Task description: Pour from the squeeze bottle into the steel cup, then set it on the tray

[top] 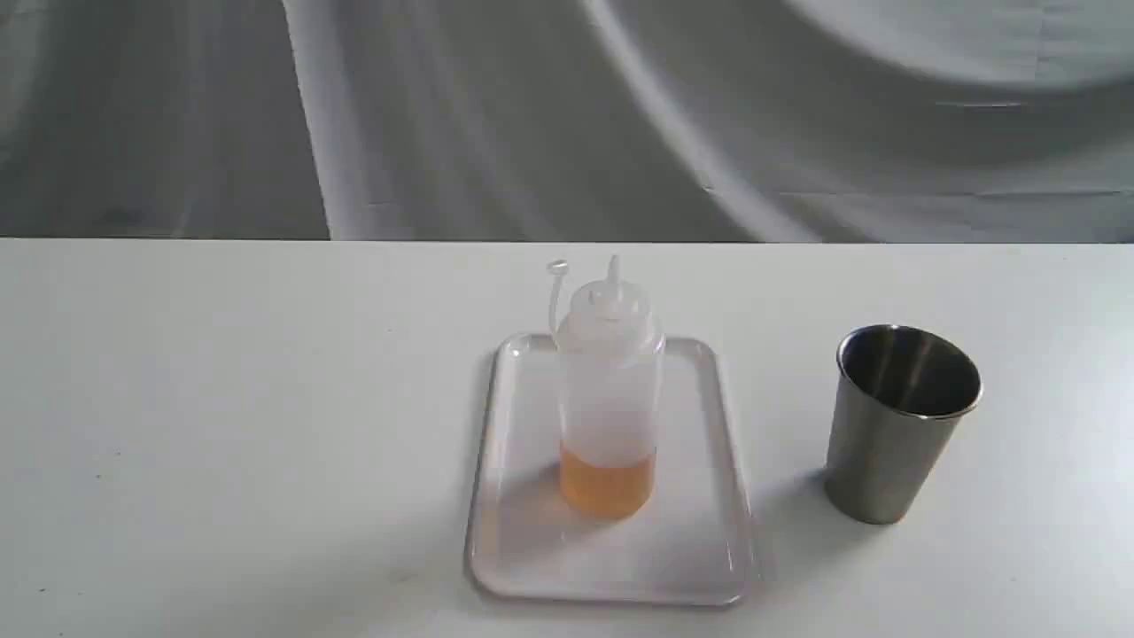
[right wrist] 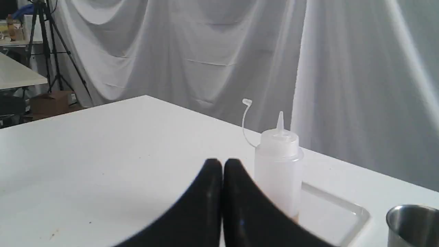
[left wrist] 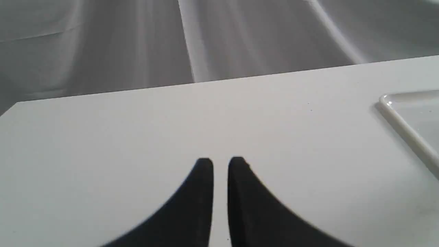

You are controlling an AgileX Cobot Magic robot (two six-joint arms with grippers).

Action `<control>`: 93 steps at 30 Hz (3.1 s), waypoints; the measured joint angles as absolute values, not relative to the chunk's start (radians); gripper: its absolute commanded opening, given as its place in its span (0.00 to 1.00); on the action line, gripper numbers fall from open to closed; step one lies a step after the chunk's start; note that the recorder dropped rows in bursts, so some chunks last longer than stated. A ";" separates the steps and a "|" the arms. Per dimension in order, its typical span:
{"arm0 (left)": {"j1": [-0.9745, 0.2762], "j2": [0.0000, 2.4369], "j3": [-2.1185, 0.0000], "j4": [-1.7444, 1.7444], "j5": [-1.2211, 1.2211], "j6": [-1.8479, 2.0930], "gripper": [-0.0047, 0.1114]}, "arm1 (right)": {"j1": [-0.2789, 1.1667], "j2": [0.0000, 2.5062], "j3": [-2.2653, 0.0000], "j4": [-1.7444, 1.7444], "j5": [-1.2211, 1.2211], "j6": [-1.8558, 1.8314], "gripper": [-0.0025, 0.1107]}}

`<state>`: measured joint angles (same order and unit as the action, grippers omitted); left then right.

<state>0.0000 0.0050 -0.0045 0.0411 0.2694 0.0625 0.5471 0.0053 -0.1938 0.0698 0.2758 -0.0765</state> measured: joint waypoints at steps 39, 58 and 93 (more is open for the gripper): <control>0.000 0.005 -0.004 0.041 0.269 0.063 0.11 | 0.089 0.005 -0.004 0.084 0.334 -0.076 0.02; 0.000 0.005 -0.004 0.041 0.269 0.063 0.11 | 0.029 0.005 -0.004 0.084 0.334 -0.076 0.02; 0.000 0.005 -0.004 0.041 0.269 0.063 0.11 | -0.201 0.005 -0.004 0.084 0.334 -0.076 0.02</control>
